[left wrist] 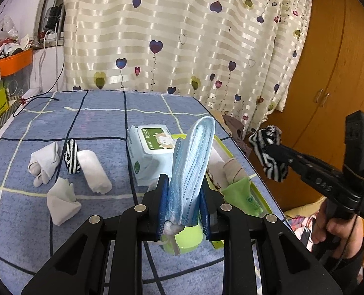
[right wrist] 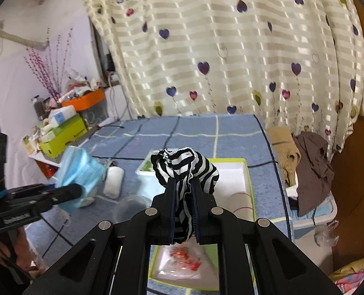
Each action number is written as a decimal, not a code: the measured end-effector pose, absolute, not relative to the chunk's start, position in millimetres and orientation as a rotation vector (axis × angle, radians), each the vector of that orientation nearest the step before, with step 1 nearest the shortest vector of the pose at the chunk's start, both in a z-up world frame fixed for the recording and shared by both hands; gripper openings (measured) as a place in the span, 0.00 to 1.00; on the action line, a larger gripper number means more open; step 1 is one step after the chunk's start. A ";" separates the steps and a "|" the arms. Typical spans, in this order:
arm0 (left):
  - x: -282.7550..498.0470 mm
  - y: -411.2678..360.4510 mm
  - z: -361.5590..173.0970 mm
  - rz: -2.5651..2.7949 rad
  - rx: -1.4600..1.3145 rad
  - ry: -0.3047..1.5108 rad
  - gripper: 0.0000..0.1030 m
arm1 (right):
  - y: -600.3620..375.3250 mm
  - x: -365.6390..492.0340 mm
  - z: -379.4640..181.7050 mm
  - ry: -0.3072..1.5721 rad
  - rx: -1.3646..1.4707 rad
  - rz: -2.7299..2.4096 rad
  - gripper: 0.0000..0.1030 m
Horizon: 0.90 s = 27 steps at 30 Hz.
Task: Organize soft objects
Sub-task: 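Carry the blue mask and striped sock over the white tray with both tools, then release the striped sock into the tray with the right tool while the left tool lowers the mask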
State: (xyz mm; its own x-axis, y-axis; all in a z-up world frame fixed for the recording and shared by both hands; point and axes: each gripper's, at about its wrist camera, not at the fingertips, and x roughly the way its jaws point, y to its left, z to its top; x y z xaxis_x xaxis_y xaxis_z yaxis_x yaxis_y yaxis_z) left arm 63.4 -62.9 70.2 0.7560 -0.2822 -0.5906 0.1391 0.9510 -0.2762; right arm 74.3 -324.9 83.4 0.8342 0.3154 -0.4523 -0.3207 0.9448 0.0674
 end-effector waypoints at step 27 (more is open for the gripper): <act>116.0 -95.7 52.8 -0.271 -0.200 0.762 0.24 | -333.2 170.6 13.3 0.678 0.021 0.302 0.40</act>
